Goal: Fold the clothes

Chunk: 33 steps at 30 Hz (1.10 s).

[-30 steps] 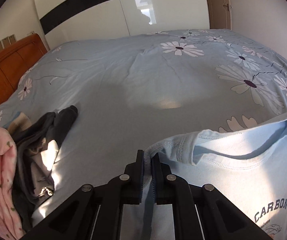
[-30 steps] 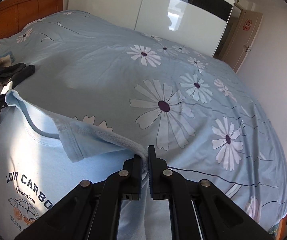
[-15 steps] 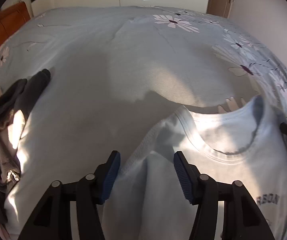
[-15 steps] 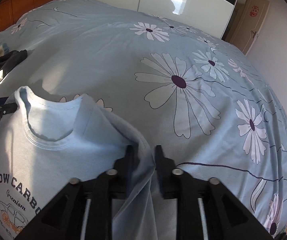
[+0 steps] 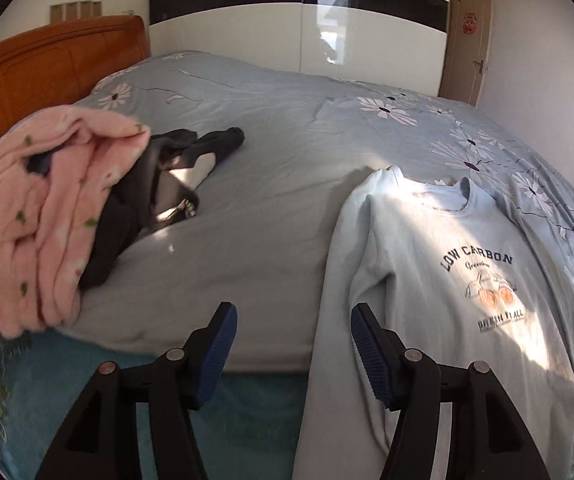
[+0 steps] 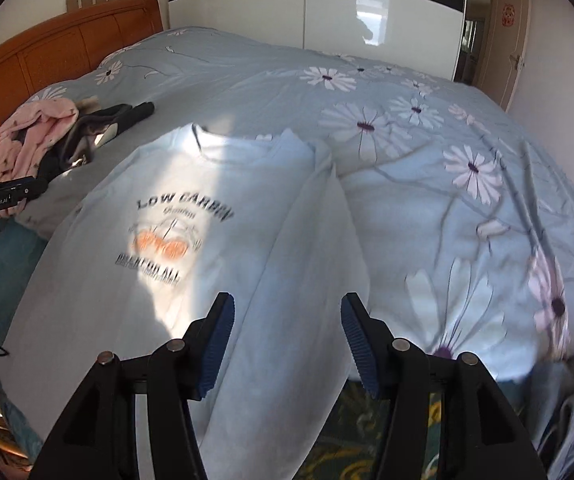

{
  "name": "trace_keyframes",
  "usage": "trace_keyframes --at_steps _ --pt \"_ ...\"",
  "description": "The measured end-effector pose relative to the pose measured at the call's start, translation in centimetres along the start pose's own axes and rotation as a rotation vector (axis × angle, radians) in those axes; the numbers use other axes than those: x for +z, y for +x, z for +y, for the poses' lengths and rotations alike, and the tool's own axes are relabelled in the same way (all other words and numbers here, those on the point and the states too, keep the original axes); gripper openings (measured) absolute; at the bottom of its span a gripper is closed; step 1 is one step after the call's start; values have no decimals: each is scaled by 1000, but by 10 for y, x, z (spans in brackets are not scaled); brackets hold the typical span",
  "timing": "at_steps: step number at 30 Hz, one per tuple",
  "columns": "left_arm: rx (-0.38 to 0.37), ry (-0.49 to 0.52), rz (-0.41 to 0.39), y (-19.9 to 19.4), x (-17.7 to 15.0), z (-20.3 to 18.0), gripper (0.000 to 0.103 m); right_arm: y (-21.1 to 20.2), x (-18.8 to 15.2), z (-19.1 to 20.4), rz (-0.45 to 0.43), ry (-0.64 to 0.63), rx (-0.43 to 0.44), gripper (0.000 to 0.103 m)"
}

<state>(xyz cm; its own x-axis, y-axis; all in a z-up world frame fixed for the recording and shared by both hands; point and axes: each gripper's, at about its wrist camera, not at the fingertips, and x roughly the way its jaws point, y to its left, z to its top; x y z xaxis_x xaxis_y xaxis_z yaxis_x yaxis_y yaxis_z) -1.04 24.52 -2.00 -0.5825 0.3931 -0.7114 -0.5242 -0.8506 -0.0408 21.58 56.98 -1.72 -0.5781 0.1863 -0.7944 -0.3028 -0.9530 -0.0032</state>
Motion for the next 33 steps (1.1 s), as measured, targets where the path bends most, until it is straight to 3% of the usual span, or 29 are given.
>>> trace_keyframes --at_steps 5,8,11,12,15,22,25,33 --pt "-2 -116 3 -36 -53 26 63 19 -38 15 70 16 -13 53" --pt "-22 -152 6 -49 -67 33 63 25 -46 16 87 45 -29 33" --pt "-19 -156 15 -55 -75 36 63 28 -46 11 108 79 -17 6" --pt "-24 -159 16 -55 -77 38 63 24 -44 9 103 86 -6 4" --pt "-42 -181 49 -49 -82 43 63 7 -38 -1 65 93 -12 3" --pt "-63 -195 130 -26 -96 44 63 -47 -5 -88 -50 172 -281 3" --pt "-58 -180 162 -18 -101 42 63 -45 7 -127 -43 222 -361 3" --pt "-87 -144 219 -8 -117 30 63 -7 14 -165 27 312 -411 3"
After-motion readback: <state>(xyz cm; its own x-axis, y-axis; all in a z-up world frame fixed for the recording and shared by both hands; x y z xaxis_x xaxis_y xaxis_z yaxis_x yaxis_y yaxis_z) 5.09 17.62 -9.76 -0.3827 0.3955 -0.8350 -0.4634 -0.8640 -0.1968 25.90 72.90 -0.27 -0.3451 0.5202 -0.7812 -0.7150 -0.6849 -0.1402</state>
